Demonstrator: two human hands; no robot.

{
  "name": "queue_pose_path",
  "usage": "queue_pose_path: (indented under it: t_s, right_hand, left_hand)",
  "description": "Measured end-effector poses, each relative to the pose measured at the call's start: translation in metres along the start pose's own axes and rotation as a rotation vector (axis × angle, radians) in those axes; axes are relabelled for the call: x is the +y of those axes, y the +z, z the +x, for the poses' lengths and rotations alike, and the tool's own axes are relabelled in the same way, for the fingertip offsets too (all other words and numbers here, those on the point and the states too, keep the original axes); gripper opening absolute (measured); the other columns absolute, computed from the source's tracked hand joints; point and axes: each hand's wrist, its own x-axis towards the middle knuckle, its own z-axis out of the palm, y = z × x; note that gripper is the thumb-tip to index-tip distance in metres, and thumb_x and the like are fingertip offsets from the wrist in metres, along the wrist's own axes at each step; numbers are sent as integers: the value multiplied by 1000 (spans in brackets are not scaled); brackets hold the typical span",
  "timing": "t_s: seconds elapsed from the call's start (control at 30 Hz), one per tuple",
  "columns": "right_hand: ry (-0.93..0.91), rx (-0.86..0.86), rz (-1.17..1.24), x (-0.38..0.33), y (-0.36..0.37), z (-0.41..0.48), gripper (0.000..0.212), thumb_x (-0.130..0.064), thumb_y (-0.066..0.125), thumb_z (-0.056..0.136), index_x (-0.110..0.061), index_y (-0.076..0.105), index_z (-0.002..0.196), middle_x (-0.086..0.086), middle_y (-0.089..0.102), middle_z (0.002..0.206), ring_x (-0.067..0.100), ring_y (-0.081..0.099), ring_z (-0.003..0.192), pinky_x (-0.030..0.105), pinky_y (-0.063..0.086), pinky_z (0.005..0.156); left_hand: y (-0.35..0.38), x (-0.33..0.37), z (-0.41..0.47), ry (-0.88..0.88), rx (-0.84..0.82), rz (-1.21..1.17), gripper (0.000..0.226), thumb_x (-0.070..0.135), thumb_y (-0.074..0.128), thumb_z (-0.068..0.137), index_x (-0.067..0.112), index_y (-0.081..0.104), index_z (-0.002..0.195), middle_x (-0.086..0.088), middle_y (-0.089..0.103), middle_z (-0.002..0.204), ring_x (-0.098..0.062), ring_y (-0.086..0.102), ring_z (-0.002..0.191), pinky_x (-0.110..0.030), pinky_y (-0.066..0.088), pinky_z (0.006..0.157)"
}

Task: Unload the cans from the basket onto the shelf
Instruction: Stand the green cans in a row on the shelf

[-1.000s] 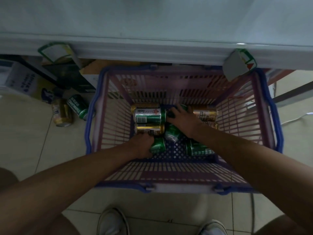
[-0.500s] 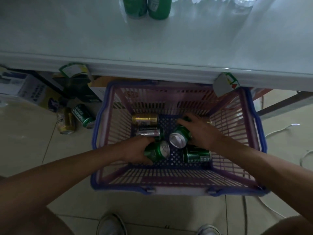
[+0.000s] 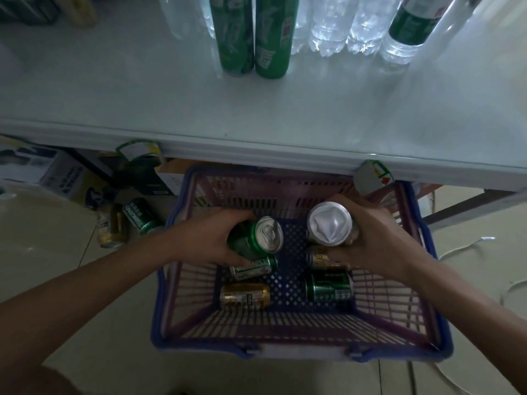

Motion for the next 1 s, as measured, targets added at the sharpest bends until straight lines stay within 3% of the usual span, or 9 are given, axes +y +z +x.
queue_pose_path:
  t_s: [0.13,0.2,0.27,0.47,0.63,0.77,1.0]
  right_hand:
    - [20,84,31,-18,-20,4,73,-51,81,63,-42,55,131,-21,69,103,1,66,90,13,48,77]
    - [62,122,75,-27,-30,6,62,-58,75,61,-48,58,119,-28,68,93,-5,66,89,6,48,71]
    - [109,155,128,-32,-39,9,46,-60,74,58,-40,63,98,-28,69,93,-4,67,85,10,52,66]
    - [138,167,410,-50,-73,25,52,-48,83,62,-25,73,109,-13,78,97,4,75,86,25,63,71]
    - [174,232,609,-58,-94,41,52,-37,88,61,-19,73,108,1,78,102,22,78,83,44,64,58]
    - [158,328,607,-64,-107,55,52,-43,87,59,-22,74,105,-4,79,99,17,78,80,41,63,54]
    - [216,552,463,-65,-114,79,49,-57,81,53,-34,69,95,-25,74,89,13,75,63,38,62,50]
  left_hand:
    - [-26,25,0,38,65,-24,75,45,88,71,19,55,134,5,63,129,-12,61,116,-40,53,95]
    - [-39,37,0,62,92,-54,75,44,89,69,21,57,133,7,64,128,-11,61,117,-42,52,98]
    - [-55,49,0,98,103,-62,75,45,89,68,25,57,133,13,64,128,-6,61,117,-41,52,98]
    - [-96,77,-1,209,230,-191,71,40,91,68,25,62,131,18,68,124,1,64,115,-32,54,99]
    - [-121,82,3,269,389,-373,63,24,93,67,26,67,124,13,74,115,-7,72,104,-21,58,86]
    - [-136,90,13,321,454,-500,53,17,91,67,26,72,115,8,76,111,-11,74,101,-22,59,83]
    - [-152,105,42,340,550,-500,49,29,94,66,25,73,110,7,78,106,-12,75,97,-28,61,83]
